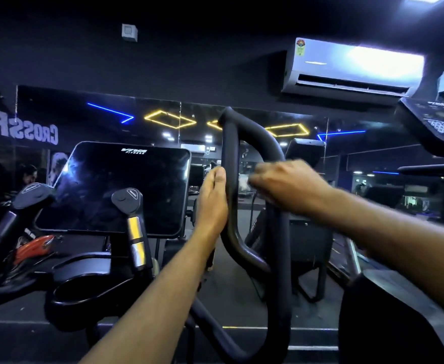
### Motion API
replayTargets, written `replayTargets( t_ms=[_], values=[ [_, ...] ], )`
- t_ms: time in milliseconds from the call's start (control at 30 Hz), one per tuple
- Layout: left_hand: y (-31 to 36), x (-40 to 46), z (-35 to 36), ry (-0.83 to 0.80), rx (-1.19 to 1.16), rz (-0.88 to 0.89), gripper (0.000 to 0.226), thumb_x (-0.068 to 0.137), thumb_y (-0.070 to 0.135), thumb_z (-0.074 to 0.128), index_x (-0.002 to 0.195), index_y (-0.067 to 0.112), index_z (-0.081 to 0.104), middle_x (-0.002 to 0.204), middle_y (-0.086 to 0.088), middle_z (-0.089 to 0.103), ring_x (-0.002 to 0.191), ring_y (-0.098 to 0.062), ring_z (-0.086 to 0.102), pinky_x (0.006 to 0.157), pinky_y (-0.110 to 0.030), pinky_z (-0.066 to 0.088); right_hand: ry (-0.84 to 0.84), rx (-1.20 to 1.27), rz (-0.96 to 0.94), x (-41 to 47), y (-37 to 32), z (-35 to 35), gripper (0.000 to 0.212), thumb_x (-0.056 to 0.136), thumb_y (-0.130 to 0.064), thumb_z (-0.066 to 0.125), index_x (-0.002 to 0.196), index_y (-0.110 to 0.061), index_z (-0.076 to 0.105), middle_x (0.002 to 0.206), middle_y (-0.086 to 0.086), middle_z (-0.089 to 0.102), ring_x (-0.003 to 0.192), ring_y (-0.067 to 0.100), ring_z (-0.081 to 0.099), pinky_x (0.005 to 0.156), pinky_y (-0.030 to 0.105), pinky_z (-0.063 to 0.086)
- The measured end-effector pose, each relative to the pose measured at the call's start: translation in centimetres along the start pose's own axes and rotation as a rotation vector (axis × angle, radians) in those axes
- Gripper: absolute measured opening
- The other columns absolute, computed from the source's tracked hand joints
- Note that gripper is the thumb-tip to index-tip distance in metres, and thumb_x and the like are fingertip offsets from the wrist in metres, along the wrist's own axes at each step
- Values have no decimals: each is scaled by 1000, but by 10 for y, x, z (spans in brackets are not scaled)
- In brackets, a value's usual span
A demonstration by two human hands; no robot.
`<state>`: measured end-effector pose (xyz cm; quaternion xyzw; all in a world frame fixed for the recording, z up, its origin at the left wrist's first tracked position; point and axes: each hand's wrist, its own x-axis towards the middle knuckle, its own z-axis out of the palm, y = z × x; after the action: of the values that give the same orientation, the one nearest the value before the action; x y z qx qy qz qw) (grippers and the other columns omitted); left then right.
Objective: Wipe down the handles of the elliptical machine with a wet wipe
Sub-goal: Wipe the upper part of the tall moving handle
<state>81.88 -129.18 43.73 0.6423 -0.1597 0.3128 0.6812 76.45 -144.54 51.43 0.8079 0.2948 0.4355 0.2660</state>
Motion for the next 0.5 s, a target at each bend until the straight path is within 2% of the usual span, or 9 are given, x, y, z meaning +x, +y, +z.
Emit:
replayTargets(
  t_ms=[100, 200, 300, 400, 500],
  values=[
    [15, 17, 6, 6, 80, 57, 34, 109, 51, 37, 131, 34, 57, 109, -1, 72, 92, -19, 71, 86, -45, 57, 197, -104, 8, 42, 38, 0, 7, 95, -15, 61, 99, -13, 66, 98, 10, 58, 77, 32, 66, 49, 32, 32],
    [12, 21, 14, -19, 197, 97, 47, 109, 54, 31, 151, 34, 36, 116, -6, 70, 90, -28, 73, 84, -55, 59, 163, -215, -78, 65, 49, 9, 8, 88, -15, 69, 93, -10, 66, 97, 10, 59, 76, 28, 65, 48, 29, 31],
    [3, 24, 15, -9, 255, 137, 53, 104, 65, 25, 152, 42, 26, 115, -7, 69, 90, -33, 72, 78, -57, 60, 203, -313, -137, 75, 52, 19, 13, 79, -12, 78, 82, -12, 65, 86, 7, 59, 63, 24, 61, 43, 25, 25],
    [-1, 26, 14, -13, 268, 140, 67, 91, 80, 18, 149, 48, 23, 124, -7, 67, 97, -35, 72, 82, -58, 60, 202, -347, -122, 72, 54, 23, 9, 83, -10, 72, 82, -14, 64, 87, 6, 57, 63, 23, 58, 41, 26, 26],
    [-1, 24, 14, -10, 261, 152, 63, 93, 79, 20, 148, 49, 24, 121, -8, 67, 95, -33, 72, 80, -58, 60, 185, -344, -126, 63, 54, 23, 5, 86, -6, 60, 87, -11, 63, 81, 6, 58, 63, 27, 62, 41, 28, 30]
  ],
)
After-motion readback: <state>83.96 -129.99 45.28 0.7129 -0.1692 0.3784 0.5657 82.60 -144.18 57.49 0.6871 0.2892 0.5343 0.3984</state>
